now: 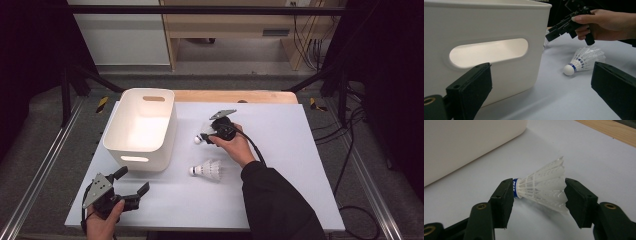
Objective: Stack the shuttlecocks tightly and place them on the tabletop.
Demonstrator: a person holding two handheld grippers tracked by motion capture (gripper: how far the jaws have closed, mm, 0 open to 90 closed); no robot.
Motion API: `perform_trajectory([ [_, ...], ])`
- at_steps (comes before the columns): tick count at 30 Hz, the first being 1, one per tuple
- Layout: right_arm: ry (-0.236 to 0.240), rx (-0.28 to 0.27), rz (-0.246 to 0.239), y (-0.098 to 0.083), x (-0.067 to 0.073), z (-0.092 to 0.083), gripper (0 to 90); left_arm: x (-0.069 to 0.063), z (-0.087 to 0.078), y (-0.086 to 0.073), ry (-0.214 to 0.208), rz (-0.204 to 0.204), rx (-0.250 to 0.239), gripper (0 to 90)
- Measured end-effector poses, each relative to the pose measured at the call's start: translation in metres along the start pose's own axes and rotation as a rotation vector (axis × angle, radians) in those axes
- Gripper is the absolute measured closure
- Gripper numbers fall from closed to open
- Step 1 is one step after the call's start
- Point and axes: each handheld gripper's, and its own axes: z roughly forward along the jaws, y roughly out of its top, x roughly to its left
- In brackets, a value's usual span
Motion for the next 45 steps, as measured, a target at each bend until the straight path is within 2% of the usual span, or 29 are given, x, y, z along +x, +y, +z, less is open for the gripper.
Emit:
perform_trajectory([
  [9,0.027,0.016,-0.042,0.000,0.004,-0.004,65.2,0.000,0.000,0.000,0.001,0.000,0.003,3.1],
  [15,0.044,0.025,-0.043,0.000,0.004,-0.005,78.9,0.000,0.000,0.000,0.001,-0.001,0.004,3.1],
  [20,0.079,0.021,-0.028,0.000,0.003,-0.008,89.4,0.000,0.000,0.000,0.001,0.000,0.004,3.2],
  [26,0.097,0.020,-0.022,0.000,0.006,-0.016,90.0,0.000,0.000,0.000,0.003,0.000,0.003,3.2],
  [32,0.053,-0.022,0.011,-0.007,0.001,-0.046,90.0,0.000,-0.001,0.000,0.005,0.002,0.004,3.2],
  [36,0.024,-0.056,0.065,-0.023,-0.005,-0.073,90.0,-0.001,-0.001,0.000,0.006,0.006,0.005,3.2],
  [42,0.015,-0.089,0.113,-0.052,-0.007,-0.110,90.0,0.000,-0.001,-0.001,0.014,0.001,0.007,3.2],
  [45,0.028,-0.112,0.134,-0.066,-0.006,-0.127,90.0,0.000,-0.001,-0.002,0.019,-0.001,0.009,3.2],
])
